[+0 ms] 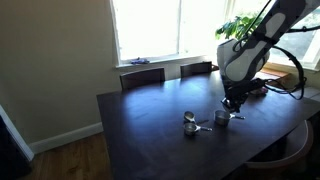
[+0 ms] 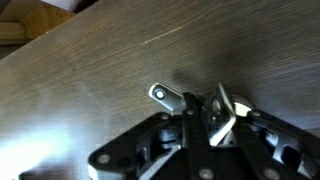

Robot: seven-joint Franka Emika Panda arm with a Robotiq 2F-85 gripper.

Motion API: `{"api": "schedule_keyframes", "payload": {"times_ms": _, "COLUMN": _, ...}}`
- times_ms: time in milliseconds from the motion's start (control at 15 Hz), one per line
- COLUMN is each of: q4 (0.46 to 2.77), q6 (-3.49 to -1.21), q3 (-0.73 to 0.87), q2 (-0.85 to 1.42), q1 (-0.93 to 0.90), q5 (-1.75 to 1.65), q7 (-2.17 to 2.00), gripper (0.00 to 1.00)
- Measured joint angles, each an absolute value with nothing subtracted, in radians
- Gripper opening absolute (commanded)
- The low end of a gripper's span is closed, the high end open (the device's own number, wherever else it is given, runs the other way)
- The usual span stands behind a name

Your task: Stack the cups

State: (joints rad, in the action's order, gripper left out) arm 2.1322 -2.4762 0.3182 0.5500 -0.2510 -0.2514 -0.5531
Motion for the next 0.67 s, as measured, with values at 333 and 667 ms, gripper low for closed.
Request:
{"api": "schedule_keyframes", "payload": {"times_ms": 333, "q4": 2.028, "q6": -2.412, "q3": 0.308, "q2": 0.63, "q1": -0.235, "q5": -0.251, "q7": -0.553, "gripper": 0.07}}
{"api": "schedule_keyframes", "payload": {"times_ms": 667, "q4": 1.943, "q6": -2.364, "q3": 0.294, "q2": 0.709, "q1": -0.236, "q5": -0.255, "q7": -0.553, "gripper": 0.07}}
